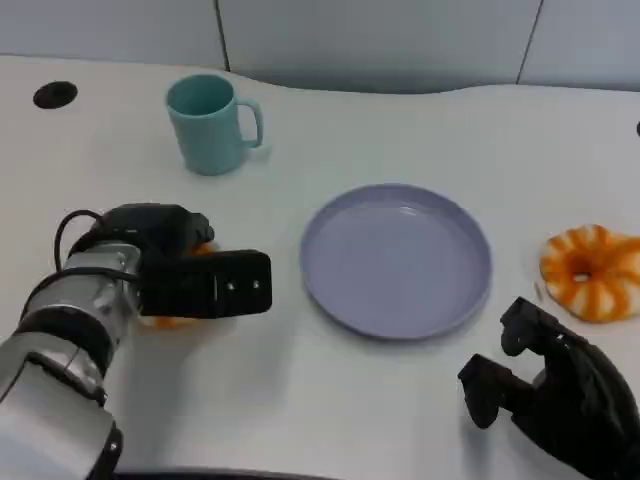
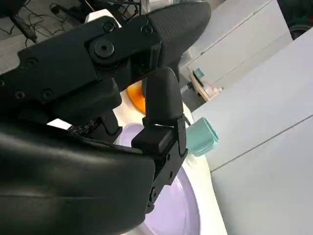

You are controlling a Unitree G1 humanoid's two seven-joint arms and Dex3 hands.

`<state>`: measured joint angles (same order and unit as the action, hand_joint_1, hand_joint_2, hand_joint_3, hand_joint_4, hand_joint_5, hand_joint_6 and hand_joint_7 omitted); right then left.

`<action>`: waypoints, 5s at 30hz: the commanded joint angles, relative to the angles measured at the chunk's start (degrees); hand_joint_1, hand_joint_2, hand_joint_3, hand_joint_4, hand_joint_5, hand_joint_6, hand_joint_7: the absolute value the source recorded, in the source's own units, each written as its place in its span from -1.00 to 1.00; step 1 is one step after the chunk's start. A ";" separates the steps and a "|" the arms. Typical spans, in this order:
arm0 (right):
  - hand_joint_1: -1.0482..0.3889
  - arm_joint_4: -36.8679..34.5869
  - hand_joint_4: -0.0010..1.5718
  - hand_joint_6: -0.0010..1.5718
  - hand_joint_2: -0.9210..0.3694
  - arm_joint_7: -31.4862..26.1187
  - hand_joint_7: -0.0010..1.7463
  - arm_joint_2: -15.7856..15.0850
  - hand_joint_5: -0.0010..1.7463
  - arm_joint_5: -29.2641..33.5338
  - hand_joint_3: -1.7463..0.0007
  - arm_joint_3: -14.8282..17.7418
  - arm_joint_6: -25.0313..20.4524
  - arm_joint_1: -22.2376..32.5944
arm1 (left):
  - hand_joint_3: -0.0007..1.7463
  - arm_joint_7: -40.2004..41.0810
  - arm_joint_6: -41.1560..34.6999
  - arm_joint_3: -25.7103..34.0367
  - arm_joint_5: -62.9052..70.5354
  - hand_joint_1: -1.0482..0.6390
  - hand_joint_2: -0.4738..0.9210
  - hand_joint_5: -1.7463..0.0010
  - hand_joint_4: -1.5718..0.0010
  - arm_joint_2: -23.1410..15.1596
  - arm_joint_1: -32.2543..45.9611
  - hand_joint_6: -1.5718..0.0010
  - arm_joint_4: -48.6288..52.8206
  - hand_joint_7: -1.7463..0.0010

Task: Grasp the bread from the table and place it into the plate.

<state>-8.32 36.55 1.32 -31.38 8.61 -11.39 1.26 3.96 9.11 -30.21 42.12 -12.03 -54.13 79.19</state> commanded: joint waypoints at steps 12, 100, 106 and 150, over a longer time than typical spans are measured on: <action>-0.10 3.07 0.12 -0.18 -0.97 0.20 1.00 -0.59 1.00 -1.47 0.99 0.03 -0.14 1.86 | -0.90 2.07 -0.86 -0.06 -0.27 -0.47 1.00 0.32 0.15 0.82 -1.01 -0.01 -0.16 0.80; -0.11 -3.82 0.14 -0.17 -0.93 0.78 1.00 -1.28 1.00 -1.49 1.00 0.94 2.10 -3.50 | -0.43 -4.30 9.61 1.30 -3.43 -1.00 1.00 1.00 1.00 -7.17 4.51 1.00 -6.01 1.00; -0.10 -2.57 0.13 -0.18 -0.94 0.40 1.00 -1.11 1.00 -2.04 1.00 0.77 1.54 -3.10 | -0.44 -6.77 9.58 0.52 -3.08 -0.99 1.00 1.00 1.00 -7.45 5.98 1.00 -7.14 1.00; -0.10 2.04 0.13 -0.18 -0.96 -0.89 1.00 0.44 1.00 -1.86 1.00 -0.46 1.66 -1.50 | -0.95 4.01 10.51 4.08 -6.59 0.40 1.00 -1.00 0.35 -5.90 7.50 0.60 -6.38 -0.98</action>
<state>-7.49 36.18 1.99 -33.12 8.19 -9.88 -0.48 9.91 18.67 -26.85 36.72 -16.95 -47.74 72.17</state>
